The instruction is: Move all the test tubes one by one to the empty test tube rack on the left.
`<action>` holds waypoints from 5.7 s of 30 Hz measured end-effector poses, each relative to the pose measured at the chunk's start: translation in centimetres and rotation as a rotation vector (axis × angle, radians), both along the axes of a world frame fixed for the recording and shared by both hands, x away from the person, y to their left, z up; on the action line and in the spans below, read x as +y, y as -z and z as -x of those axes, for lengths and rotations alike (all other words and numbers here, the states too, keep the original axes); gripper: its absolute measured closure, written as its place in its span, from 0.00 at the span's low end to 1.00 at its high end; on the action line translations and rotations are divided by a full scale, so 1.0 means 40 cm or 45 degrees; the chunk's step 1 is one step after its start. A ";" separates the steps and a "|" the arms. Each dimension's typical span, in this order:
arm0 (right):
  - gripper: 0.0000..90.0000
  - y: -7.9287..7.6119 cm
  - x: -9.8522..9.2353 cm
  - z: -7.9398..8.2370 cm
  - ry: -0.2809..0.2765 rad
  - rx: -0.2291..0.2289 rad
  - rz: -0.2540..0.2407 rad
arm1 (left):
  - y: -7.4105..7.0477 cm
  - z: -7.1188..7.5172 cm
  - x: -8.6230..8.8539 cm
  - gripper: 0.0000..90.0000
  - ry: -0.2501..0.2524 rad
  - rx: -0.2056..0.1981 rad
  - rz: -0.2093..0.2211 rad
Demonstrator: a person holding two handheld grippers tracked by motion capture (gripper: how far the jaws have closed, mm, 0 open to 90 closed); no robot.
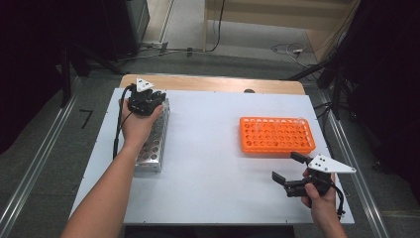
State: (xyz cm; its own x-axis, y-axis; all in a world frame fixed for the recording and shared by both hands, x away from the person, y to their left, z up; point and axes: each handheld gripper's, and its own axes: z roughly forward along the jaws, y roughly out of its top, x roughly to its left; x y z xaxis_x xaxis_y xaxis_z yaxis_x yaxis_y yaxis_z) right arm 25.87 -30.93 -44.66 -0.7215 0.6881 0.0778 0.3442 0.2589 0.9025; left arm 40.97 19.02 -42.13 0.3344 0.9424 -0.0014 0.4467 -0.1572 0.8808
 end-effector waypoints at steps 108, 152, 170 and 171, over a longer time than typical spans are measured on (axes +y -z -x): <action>0.82 0.049 0.173 -0.244 0.284 0.024 0.079 | 0.029 0.391 -0.076 0.00 0.388 -0.022 0.335; 0.82 -0.016 0.466 -0.037 -0.181 -0.191 0.337 | -0.015 0.430 -0.210 0.38 0.575 -0.019 0.265; 0.82 -0.020 0.522 0.013 -0.273 -0.257 0.411 | -0.006 0.440 -0.258 0.73 0.563 -0.029 0.172; 0.82 -0.020 0.524 0.015 -0.274 -0.255 0.412 | -0.006 0.441 -0.259 0.74 0.559 -0.031 0.168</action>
State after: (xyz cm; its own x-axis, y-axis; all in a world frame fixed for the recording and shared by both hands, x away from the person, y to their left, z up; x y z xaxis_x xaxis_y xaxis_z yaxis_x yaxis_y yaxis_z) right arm 25.26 -9.96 -43.84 -0.8298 0.4867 -0.2730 0.0782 0.5858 0.8066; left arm 23.34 8.67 -41.89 0.7032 0.7040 -0.0992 0.3419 -0.2126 0.9154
